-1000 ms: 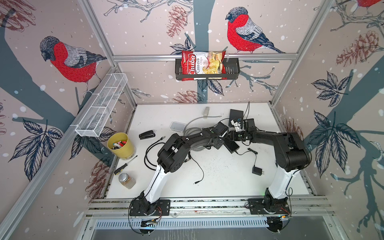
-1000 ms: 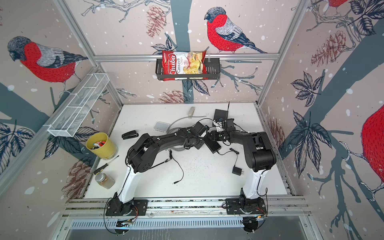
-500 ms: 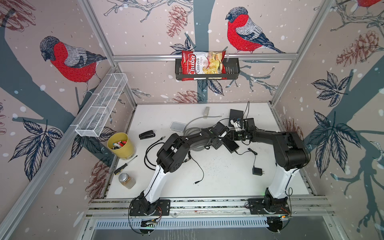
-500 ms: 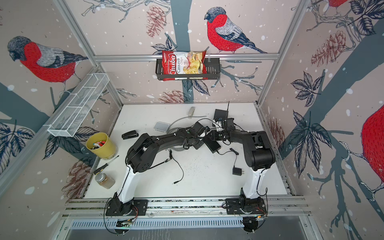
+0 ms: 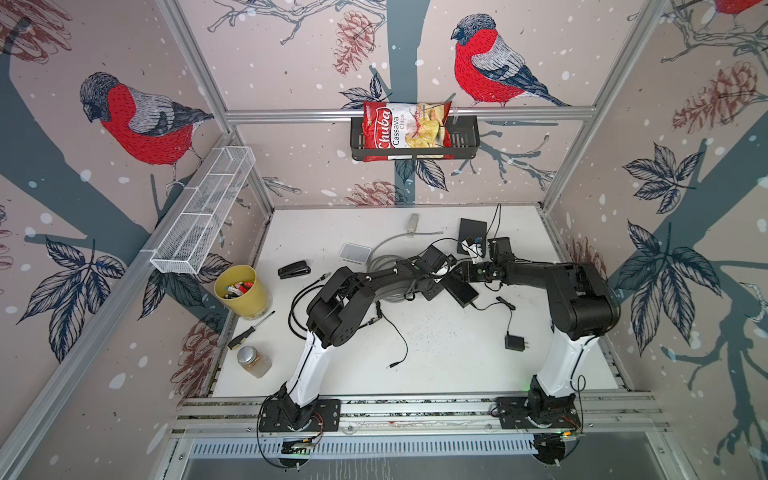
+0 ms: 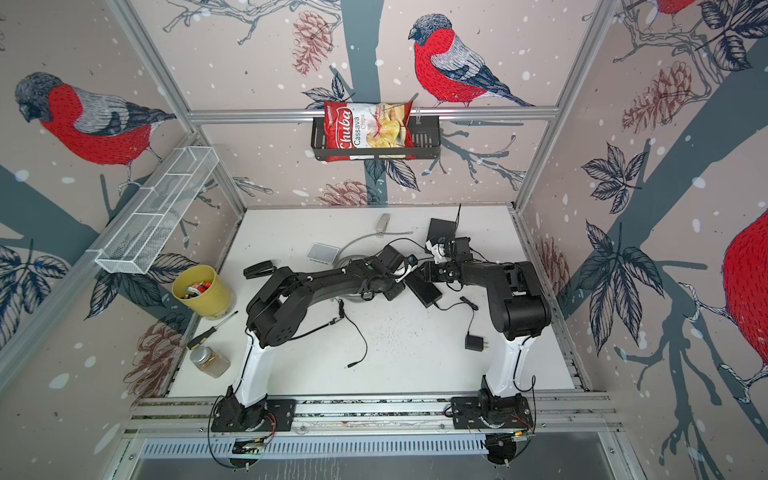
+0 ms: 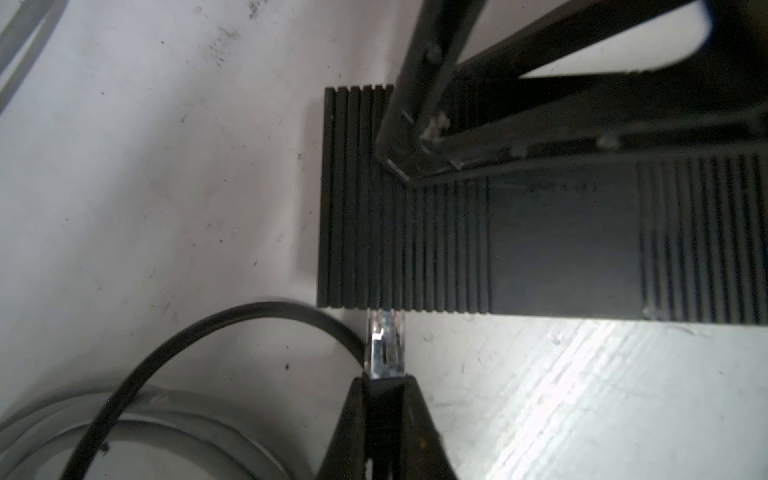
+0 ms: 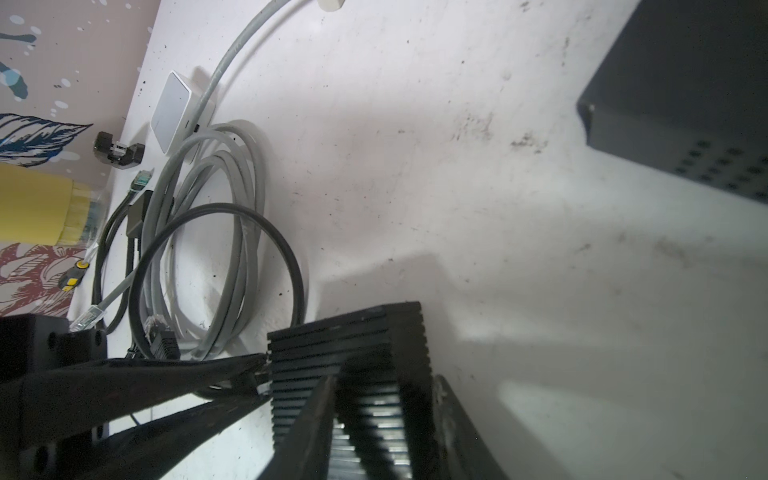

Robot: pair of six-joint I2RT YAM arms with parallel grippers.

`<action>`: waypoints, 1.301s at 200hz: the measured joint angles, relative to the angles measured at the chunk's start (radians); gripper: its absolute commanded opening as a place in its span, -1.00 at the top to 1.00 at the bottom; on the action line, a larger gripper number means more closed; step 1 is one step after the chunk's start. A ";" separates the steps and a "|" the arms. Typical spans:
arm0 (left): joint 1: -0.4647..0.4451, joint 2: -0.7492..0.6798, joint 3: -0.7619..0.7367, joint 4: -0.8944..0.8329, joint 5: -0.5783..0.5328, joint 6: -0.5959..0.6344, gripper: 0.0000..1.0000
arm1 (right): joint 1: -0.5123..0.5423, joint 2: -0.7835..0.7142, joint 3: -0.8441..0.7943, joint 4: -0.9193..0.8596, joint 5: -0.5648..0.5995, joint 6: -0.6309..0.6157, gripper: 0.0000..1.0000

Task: Insert the plug into the switch port

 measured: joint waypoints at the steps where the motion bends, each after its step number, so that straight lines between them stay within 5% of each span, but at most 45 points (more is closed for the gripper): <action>1: 0.000 0.000 0.000 0.000 0.000 0.000 0.87 | 0.000 0.000 0.000 0.000 -0.001 0.000 0.25; 141: 0.017 -0.027 -0.052 0.070 -0.082 0.025 0.87 | -0.018 0.017 0.023 -0.030 -0.017 0.036 0.24; 260: 0.006 0.016 -0.007 0.024 -0.036 0.041 0.85 | -0.003 0.046 0.069 -0.047 -0.008 0.055 0.23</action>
